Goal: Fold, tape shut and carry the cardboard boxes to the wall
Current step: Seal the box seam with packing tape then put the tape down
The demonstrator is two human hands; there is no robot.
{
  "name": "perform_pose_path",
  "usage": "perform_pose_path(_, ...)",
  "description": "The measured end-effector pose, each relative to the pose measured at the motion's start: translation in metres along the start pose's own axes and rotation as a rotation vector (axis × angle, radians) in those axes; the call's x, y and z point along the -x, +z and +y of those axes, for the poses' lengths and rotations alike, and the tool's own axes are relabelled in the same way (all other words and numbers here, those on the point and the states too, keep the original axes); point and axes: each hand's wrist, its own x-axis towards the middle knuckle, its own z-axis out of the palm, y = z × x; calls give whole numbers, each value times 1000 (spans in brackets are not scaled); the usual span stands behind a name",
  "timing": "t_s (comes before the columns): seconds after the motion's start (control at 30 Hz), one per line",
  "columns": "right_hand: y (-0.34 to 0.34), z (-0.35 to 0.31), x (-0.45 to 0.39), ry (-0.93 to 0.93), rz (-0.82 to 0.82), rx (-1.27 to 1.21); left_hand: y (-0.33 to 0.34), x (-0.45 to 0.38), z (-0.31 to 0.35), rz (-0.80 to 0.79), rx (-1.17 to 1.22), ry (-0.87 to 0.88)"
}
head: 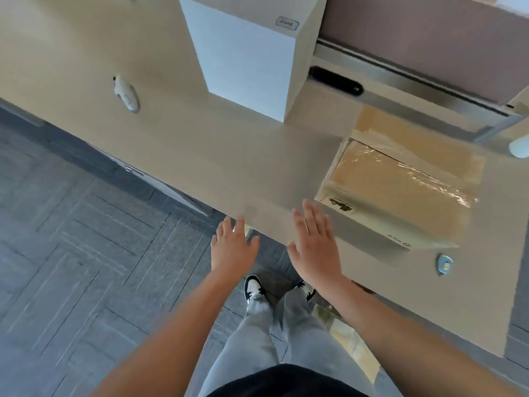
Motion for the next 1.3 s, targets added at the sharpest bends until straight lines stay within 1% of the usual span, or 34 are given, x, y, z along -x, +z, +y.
perform_pose_path(0.07, 21, -14, -6, -31, -89, 14, 6, 0, -28, -14, 83, -76)
perform_pose_path(0.2, 57, -28, -32, -20, -178, 20, 16, -18, -63, -19, 268, -151)
perform_pose_path(0.33, 86, -27, -59, -22, -194, 53, 40, -52, -75, -52, 468, -171)
perform_pose_path(0.5, 108, -27, -71, -6, -140, 94, 63, -88, -64, -80, 703, -203)
perform_pose_path(0.57, 110, -27, -71, -17, -151, 124, 69, -97, -64, -96, 776, -223)
perform_pose_path(0.7, 112, -28, -70, -20, -165, 165, 75, -98, -72, -86, 772, -192)
perform_pose_path(0.77, 113, -29, -69, -11, -160, 176, 75, -94, -77, -79, 723, -170)
perform_pose_path(0.83, 114, -29, -69, -4, -161, 177, 70, -91, -81, -105, 687, -143)
perform_pose_path(0.97, 111, -29, -69, -10, -192, 185, 55, -86, -81, -305, 941, -146)
perform_pose_path(1.0, 110, -30, -70, -9, -194, 183, 50, -85, -80, -323, 926, -130)
perform_pose_path(1.1, 110, -30, -71, -1, -202, 179, 37, -81, -75, -318, 879, -123)
perform_pose_path(1.3, 107, -28, -70, -23, -216, 143, 20, -74, -73, -339, 942, -153)
